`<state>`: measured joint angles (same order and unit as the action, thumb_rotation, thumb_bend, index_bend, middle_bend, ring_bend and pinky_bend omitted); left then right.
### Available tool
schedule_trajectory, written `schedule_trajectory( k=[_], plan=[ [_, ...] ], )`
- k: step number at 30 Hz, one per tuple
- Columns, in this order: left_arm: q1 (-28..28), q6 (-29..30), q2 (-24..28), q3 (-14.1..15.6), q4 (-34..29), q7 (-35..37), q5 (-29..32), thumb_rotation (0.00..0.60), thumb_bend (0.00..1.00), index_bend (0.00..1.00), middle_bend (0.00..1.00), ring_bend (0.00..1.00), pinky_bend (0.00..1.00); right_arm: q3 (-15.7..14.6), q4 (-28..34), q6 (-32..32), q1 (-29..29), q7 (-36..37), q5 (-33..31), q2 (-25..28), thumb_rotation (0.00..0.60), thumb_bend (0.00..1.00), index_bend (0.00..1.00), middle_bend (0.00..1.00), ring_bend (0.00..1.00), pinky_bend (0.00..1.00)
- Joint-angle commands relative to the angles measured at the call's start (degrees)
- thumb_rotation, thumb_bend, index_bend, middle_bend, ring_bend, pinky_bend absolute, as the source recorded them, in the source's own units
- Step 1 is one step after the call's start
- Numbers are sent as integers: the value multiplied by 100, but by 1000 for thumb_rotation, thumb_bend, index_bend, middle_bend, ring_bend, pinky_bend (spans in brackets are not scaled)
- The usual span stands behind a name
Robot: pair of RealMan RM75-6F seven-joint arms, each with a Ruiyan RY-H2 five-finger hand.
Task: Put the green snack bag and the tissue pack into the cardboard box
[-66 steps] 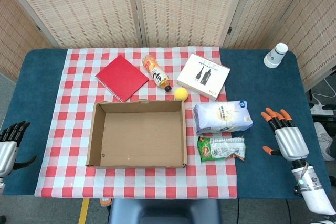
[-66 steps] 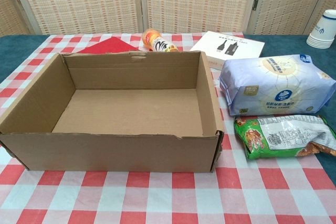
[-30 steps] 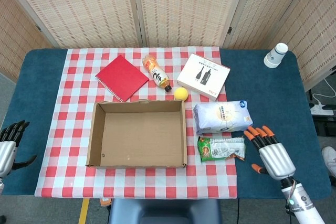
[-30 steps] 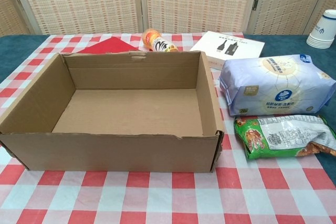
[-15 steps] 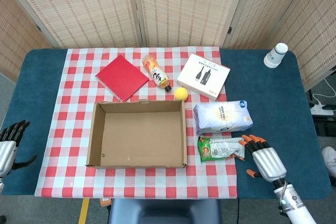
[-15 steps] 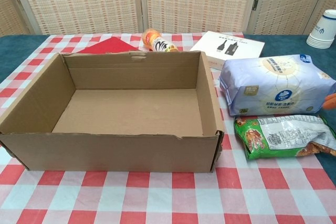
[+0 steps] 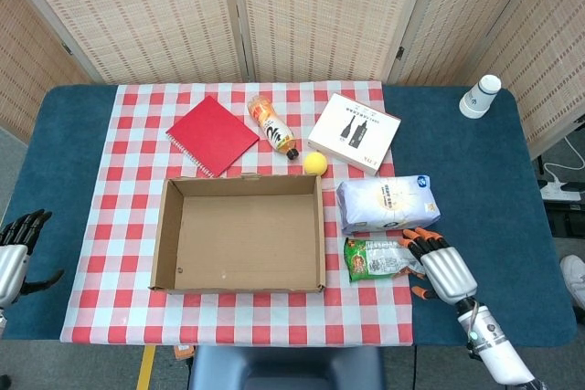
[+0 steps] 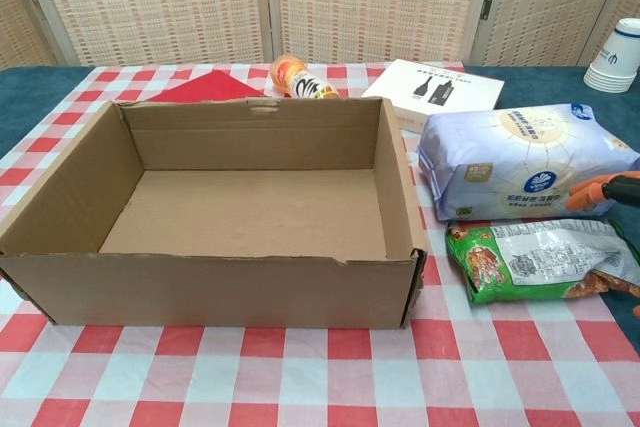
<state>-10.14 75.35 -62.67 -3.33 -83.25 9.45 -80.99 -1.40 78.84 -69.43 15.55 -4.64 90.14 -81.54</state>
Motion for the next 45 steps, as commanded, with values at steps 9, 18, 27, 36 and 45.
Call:
schedule_trajectory(
  k=[9,18,27,36,45],
  plan=[
    [-16,-25,3,5,-3,22,-9,600,200,40,0,0,90,2,-115,101,82,59,-62,-129,600,0,230,139,69,188],
    [-11,-14,15,3,-8,48,-9,600,200,40,0,0,90,14,-143,122,125,65,-85,-181,600,0,243,152,81,204],
    [-21,-37,13,6,22,91,-11,600,200,41,0,0,90,63,-249,195,190,57,-184,-310,600,8,260,167,87,212],
    [-23,-51,15,10,43,125,-7,600,200,40,0,0,91,96,-349,233,230,34,-269,-412,600,26,287,187,121,266],
    [-15,-36,15,11,45,129,-8,600,200,40,0,0,90,95,-395,287,267,39,-320,-459,600,50,317,211,147,294]
  ],
)
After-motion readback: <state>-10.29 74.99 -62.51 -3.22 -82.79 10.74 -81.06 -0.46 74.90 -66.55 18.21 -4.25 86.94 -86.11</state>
